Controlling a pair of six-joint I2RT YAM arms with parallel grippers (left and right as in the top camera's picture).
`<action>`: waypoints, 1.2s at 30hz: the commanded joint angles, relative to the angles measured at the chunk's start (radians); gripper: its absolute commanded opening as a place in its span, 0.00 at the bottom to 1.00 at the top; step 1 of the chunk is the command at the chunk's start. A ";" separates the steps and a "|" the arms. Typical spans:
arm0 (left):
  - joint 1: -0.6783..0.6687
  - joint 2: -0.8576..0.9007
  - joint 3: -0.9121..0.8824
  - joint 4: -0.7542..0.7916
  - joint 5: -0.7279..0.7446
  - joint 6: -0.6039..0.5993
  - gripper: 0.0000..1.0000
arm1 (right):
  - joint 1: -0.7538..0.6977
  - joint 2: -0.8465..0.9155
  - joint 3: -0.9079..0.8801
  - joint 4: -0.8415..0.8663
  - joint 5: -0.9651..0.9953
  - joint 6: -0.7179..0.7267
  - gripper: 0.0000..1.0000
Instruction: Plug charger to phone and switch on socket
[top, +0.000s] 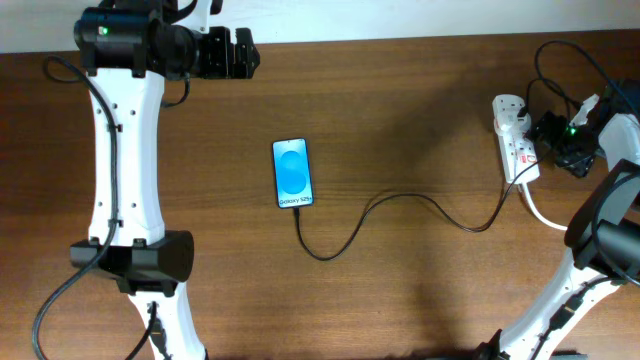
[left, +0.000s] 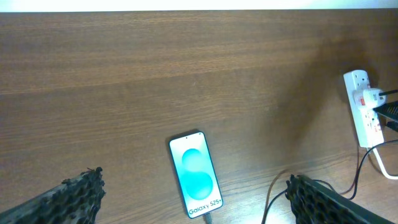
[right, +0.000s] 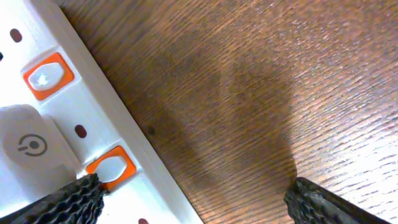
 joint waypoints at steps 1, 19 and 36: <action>0.002 -0.008 0.007 -0.001 -0.007 -0.006 1.00 | 0.008 0.067 0.000 0.011 0.016 0.039 0.98; 0.002 -0.008 0.007 -0.001 -0.007 -0.006 0.99 | 0.035 0.065 0.009 0.001 0.064 0.009 0.98; 0.002 -0.008 0.007 -0.001 -0.007 -0.005 0.99 | 0.089 0.065 -0.017 -0.095 0.029 0.005 0.98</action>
